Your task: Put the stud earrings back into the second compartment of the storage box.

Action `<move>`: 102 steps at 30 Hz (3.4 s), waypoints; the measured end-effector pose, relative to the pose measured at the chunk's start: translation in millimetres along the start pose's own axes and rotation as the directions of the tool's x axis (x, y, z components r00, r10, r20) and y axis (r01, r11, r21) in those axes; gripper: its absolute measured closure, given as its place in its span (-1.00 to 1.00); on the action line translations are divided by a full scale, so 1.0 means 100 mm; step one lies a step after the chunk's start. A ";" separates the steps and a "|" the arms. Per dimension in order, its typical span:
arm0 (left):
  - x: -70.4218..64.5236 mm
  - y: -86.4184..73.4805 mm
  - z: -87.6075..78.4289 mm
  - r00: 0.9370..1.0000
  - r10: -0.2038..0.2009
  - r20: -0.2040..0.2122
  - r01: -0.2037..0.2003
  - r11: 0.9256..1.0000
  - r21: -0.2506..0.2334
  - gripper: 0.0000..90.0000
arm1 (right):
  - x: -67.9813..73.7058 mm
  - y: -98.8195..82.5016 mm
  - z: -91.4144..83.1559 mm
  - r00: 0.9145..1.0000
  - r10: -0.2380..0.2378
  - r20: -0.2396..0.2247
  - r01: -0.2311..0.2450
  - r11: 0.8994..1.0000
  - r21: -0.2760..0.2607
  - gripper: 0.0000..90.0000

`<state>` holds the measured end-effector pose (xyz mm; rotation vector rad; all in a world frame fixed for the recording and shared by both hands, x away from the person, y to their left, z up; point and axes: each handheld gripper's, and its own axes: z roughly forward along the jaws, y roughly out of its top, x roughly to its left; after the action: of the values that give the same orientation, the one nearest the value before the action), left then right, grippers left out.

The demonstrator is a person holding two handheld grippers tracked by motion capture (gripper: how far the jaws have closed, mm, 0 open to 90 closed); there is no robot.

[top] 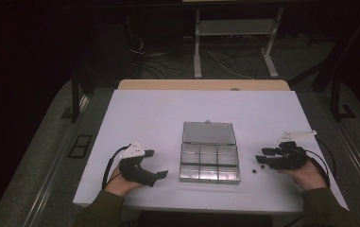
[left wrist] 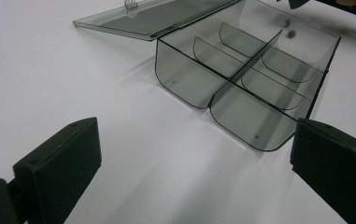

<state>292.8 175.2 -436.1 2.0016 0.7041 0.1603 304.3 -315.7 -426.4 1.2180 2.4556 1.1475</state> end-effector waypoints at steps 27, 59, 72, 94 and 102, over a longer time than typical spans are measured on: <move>-0.01 0.00 0.01 1.000 0.004 0.005 -0.004 1.000 0.002 -0.98 | 0.02 -0.17 0.06 0.999 -0.040 0.007 0.039 0.994 0.102 0.60; -0.02 0.00 0.03 1.000 0.012 0.013 -0.012 1.000 0.007 -0.98 | 0.04 -0.14 0.06 0.997 -0.078 0.006 0.077 0.992 0.101 0.74; -0.02 0.00 0.04 1.000 0.012 0.014 -0.012 1.000 0.004 -0.98 | 0.09 -0.03 -0.01 0.997 -0.078 -0.029 0.079 0.996 0.032 0.74; -0.02 0.00 0.03 1.000 0.013 0.011 -0.014 1.000 0.006 -0.98 | 0.15 0.17 -0.02 0.991 -0.089 -0.098 0.085 0.995 -0.050 0.74; -0.03 0.00 0.03 1.000 0.015 0.011 -0.016 1.000 0.009 -0.98 | 0.23 0.31 0.07 0.985 -0.112 -0.134 0.104 0.992 -0.066 0.74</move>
<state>291.9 171.1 -437.0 2.0153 0.6834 0.1554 311.5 -283.5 -405.2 1.0067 2.5313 1.3042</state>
